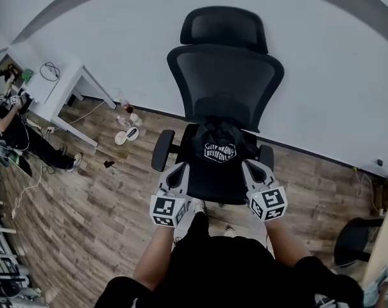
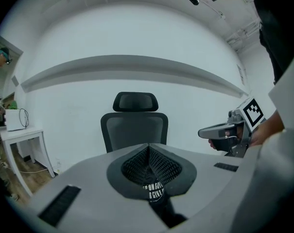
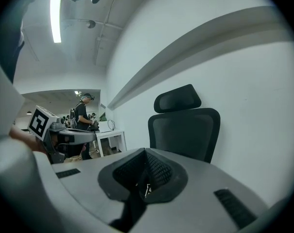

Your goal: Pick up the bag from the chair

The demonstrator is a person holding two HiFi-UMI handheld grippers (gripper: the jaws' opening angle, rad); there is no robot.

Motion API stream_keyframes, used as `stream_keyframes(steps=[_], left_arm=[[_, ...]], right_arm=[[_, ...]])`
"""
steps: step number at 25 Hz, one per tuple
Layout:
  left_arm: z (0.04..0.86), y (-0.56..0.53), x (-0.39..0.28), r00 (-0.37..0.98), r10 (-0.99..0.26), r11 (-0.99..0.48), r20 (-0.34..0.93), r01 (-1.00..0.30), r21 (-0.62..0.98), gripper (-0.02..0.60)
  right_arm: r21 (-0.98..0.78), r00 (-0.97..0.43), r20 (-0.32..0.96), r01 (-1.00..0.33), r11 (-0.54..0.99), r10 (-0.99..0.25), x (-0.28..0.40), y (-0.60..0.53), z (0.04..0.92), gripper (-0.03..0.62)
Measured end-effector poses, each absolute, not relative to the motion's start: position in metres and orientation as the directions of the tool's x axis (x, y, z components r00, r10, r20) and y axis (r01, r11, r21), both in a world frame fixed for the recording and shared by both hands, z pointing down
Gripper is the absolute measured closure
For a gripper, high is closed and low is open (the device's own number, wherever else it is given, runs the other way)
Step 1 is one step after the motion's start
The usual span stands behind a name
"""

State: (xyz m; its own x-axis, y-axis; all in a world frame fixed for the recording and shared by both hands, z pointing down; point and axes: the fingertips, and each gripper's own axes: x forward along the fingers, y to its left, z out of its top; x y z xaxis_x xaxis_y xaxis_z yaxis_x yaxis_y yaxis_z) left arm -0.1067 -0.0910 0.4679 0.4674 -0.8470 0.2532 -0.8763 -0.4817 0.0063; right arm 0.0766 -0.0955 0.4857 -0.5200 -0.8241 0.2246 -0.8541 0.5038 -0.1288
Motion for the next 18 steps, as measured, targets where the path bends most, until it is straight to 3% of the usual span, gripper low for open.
stream_keyframes(steps=[18], left_arm=[[0.522,-0.218,-0.112,0.685,-0.645,-0.695,0.34,-0.71,0.112,0.56]], right_arm=[[-0.113,-0.327,0.385,-0.945,0.307,-0.863,0.039,-0.194,0.53,0.574]])
